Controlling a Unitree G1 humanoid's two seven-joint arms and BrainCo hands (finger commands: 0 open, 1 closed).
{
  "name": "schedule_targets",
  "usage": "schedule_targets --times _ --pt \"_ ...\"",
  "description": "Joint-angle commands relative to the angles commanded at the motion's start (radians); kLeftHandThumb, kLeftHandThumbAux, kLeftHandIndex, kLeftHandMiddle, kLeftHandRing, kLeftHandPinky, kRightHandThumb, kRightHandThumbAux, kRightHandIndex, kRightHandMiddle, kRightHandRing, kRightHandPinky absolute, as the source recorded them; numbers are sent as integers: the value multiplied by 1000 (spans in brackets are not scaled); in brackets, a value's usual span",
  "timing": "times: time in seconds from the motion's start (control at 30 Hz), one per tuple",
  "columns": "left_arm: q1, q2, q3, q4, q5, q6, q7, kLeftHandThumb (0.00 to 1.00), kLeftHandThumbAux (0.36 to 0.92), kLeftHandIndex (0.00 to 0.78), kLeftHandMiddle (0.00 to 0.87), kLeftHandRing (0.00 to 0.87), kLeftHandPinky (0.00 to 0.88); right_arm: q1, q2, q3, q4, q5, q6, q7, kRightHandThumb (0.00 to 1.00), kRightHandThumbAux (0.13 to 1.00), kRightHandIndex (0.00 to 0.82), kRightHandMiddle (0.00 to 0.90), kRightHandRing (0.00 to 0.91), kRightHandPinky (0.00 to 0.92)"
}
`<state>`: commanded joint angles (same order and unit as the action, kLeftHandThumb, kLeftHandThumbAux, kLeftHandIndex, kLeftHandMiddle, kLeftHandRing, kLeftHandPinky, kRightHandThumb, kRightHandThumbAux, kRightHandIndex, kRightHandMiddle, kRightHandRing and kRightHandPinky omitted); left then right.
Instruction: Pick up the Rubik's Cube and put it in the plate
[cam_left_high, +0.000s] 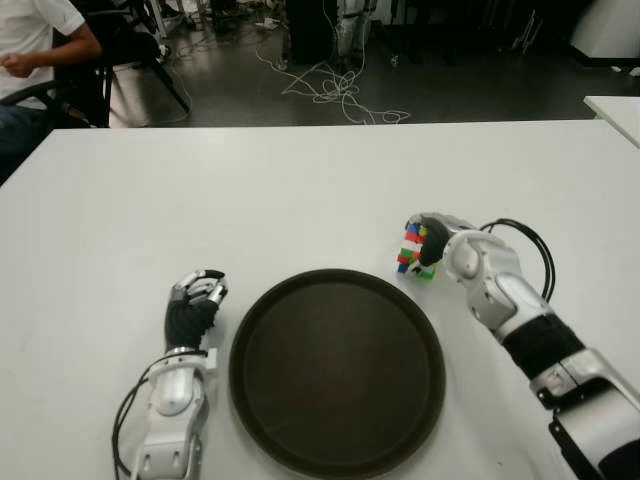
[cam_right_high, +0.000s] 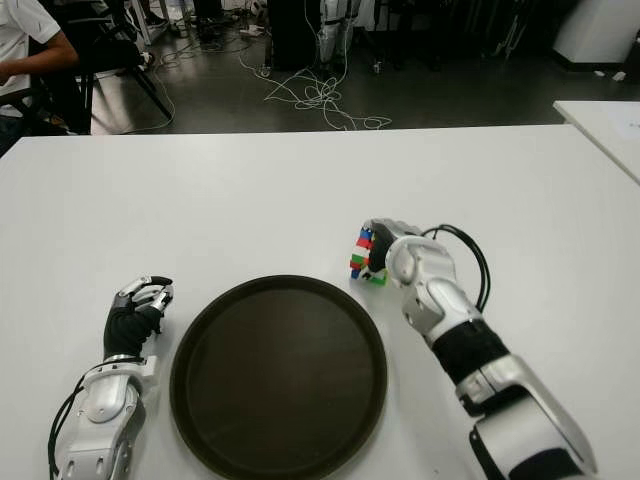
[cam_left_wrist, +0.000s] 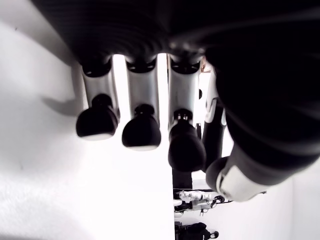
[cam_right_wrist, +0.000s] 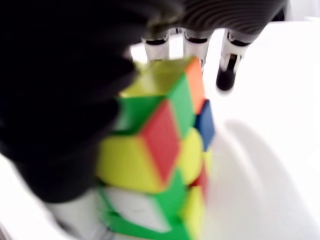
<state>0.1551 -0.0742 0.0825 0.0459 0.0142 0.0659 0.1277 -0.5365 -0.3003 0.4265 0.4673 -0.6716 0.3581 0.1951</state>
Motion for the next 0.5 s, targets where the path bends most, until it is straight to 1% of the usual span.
schedule_targets --times 0.03,0.07,0.17,0.27,0.5 --pt "0 1 0 0 0 0 0 713 704 444 814 825 816 2 3 -6 3 5 -6 -12 551 763 409 586 608 626" --pt "0 1 -1 0 0 0 -1 713 704 444 813 824 817 4 5 -10 5 8 -10 -21 601 752 415 616 634 649" --pt "1 1 -1 0 2 -2 0 712 704 444 813 824 817 8 13 -26 13 23 -22 -47 660 739 423 655 671 688" --pt "1 2 -3 0 5 -4 1 711 704 444 813 825 815 10 18 -36 20 37 -34 -65 679 734 425 680 696 705" --pt "4 7 -8 2 16 -16 3 711 705 444 813 826 818 10 22 -44 29 47 -46 -88 685 733 427 692 708 719"
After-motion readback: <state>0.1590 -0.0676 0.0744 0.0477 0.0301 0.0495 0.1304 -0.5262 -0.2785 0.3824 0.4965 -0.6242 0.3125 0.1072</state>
